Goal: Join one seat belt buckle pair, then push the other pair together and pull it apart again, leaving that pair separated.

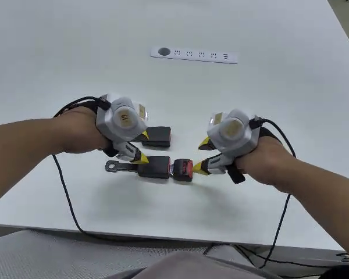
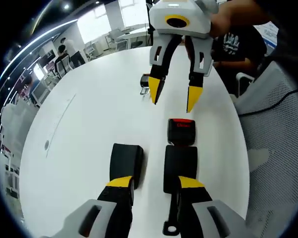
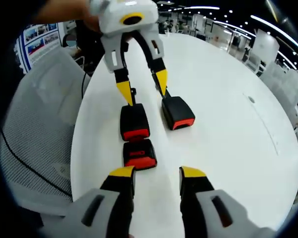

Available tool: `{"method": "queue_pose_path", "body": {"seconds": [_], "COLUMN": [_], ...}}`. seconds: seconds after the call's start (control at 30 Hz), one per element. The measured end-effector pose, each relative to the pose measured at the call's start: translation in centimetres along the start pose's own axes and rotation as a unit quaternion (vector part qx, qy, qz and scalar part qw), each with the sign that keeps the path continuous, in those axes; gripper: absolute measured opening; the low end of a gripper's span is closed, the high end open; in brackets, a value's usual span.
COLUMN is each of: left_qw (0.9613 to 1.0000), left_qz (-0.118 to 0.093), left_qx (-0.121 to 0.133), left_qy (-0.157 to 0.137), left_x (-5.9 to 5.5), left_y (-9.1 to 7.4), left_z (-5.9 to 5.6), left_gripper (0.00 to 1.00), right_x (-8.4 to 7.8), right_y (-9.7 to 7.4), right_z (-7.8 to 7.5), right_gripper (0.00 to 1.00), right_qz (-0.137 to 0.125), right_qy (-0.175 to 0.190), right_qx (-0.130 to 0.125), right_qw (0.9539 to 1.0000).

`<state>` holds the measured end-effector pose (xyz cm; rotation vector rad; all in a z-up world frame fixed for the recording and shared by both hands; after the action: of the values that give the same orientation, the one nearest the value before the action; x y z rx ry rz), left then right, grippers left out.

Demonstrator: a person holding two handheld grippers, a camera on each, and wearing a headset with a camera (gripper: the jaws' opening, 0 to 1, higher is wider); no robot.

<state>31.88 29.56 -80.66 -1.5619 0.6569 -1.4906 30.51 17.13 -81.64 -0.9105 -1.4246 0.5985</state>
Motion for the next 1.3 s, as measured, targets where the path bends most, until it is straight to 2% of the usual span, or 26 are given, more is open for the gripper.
{"method": "queue_pose_path", "body": {"seconds": [0.07, 0.17, 0.23, 0.37, 0.47, 0.53, 0.63, 0.77, 0.87, 0.97, 1.07, 1.1, 1.17, 1.23, 1.3], "left_qw": [0.9998, 0.9998, 0.9999, 0.9999, 0.9997, 0.9994, 0.9994, 0.9987, 0.9987, 0.9983, 0.9973, 0.9974, 0.9973, 0.9972, 0.9970], "left_qz": [-0.004, -0.008, 0.004, 0.006, 0.018, 0.027, 0.031, 0.039, 0.037, 0.038, 0.050, 0.049, 0.052, 0.053, 0.055], "left_qx": [0.015, 0.011, 0.006, 0.008, 0.001, -0.003, -0.007, -0.022, -0.032, -0.039, -0.047, -0.042, -0.042, -0.043, -0.044], "left_qy": [-0.011, -0.012, 0.007, -0.001, 0.015, 0.021, 0.016, 0.022, 0.013, 0.020, 0.023, 0.032, 0.030, 0.031, 0.033], "left_x": [0.4, 0.9, 0.8, 1.1, 0.8, 0.3, 0.0, -0.5, -0.7, -0.8, -1.5, -1.4, -1.6, -1.6, -1.6], "left_y": [-0.3, -0.3, 0.0, 0.4, 1.2, 1.6, 2.1, 2.8, 3.3, 3.5, 3.7, 3.7, 3.7, 3.9, 3.9], "left_z": [1.0, 1.4, 1.9, 3.1, 3.4, 3.6, 4.0, 3.8, 3.8, 3.8, 3.8, 4.0, 4.1, 4.0, 4.0], "left_gripper": [0.38, 0.39, 0.39, 0.39, 0.40, 0.41, 0.43, 0.43, 0.42, 0.40, 0.36, 0.35, 0.32, 0.32, 0.32], "right_x": [-0.6, -2.0, -2.8, -4.6, -6.5, -7.2, -8.2, -9.7, -10.5, -10.3, -10.2, -10.4, -10.4, -10.5, -10.5], "right_y": [-0.4, -1.4, -1.8, -2.6, -3.0, -3.3, -3.6, -3.2, -2.8, -2.8, -2.7, -2.7, -2.6, -2.6, -2.5], "right_z": [-0.5, -2.0, -3.0, -4.6, -5.8, -6.1, -6.5, -6.8, -6.7, -6.7, -6.6, -6.5, -6.6, -6.6, -6.7], "right_gripper": [0.36, 0.37, 0.37, 0.37, 0.39, 0.39, 0.41, 0.41, 0.41, 0.39, 0.37, 0.37, 0.36, 0.35, 0.35], "right_qz": [0.003, 0.013, 0.017, 0.033, 0.055, 0.065, 0.075, 0.087, 0.101, 0.099, 0.098, 0.099, 0.097, 0.102, 0.107], "right_qy": [0.002, -0.008, -0.012, -0.016, -0.021, -0.023, -0.019, -0.011, -0.005, 0.007, 0.005, 0.000, 0.000, -0.024, -0.028], "right_qx": [-0.005, -0.020, -0.024, -0.033, -0.038, -0.036, -0.037, -0.019, -0.008, -0.002, 0.012, 0.021, 0.031, 0.044, 0.046], "right_qw": [1.0000, 0.9997, 0.9995, 0.9987, 0.9976, 0.9970, 0.9963, 0.9959, 0.9948, 0.9950, 0.9951, 0.9949, 0.9948, 0.9935, 0.9928]}}
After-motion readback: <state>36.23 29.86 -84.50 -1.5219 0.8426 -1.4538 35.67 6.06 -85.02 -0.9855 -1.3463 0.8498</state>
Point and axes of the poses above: the centre of the closed fingertips' face, and the gripper's own axes: y roughly forward along the fingers, z roughly to its left, x roughly out of its top, the point moved 1 cm from there along -y, roughly backward along the fingers, and after that the axes turned 4 degrees about -y, right-handed, at the moved point
